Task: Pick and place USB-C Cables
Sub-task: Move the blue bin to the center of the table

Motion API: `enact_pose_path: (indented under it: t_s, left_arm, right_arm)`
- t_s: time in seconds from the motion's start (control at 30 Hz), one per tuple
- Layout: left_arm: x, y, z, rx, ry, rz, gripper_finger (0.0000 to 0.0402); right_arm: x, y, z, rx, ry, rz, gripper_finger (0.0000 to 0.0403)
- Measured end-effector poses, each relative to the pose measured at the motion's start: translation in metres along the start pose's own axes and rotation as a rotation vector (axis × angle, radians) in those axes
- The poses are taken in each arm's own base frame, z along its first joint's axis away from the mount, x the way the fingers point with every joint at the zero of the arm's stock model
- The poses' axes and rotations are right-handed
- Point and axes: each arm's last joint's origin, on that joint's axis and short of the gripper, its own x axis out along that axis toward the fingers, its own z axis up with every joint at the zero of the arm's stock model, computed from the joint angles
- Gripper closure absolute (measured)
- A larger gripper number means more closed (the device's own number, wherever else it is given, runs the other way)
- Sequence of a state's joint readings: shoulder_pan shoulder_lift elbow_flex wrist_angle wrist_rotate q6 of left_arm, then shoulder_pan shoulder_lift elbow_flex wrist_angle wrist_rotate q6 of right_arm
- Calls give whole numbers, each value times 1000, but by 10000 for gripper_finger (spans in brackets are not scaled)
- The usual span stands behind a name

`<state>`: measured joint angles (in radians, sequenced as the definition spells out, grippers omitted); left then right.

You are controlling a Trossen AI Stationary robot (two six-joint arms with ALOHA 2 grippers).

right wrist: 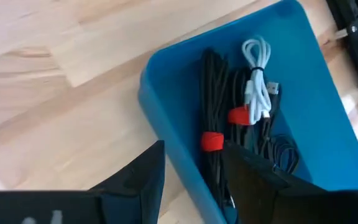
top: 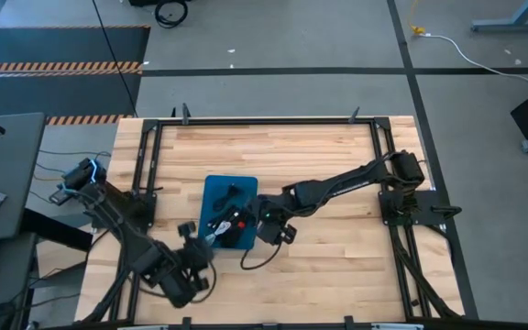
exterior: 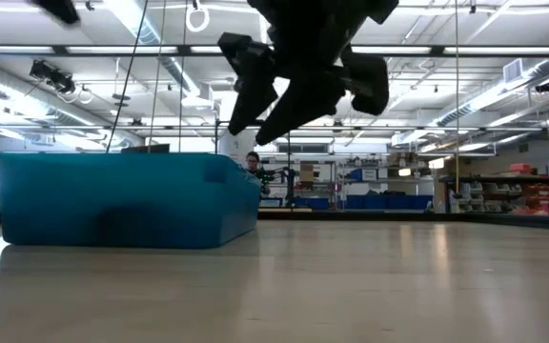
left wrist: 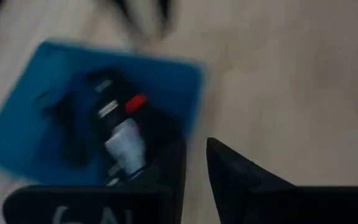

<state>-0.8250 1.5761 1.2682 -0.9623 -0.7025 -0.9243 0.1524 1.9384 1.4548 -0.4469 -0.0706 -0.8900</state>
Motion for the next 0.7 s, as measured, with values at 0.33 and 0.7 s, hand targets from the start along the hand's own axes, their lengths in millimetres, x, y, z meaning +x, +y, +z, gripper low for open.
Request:
enact_pose_path:
  t_s: [0.33, 0.7]
  left_arm:
    - [-2, -3, -1, 117, -12, -20, 331]
    - [-1, 6, -7, 31, 58, 50, 331]
  right_arm:
    - [2, -9, -6, 4, 12, -51, 236]
    - [28, -6, -33, 31, 151, 12, 236]
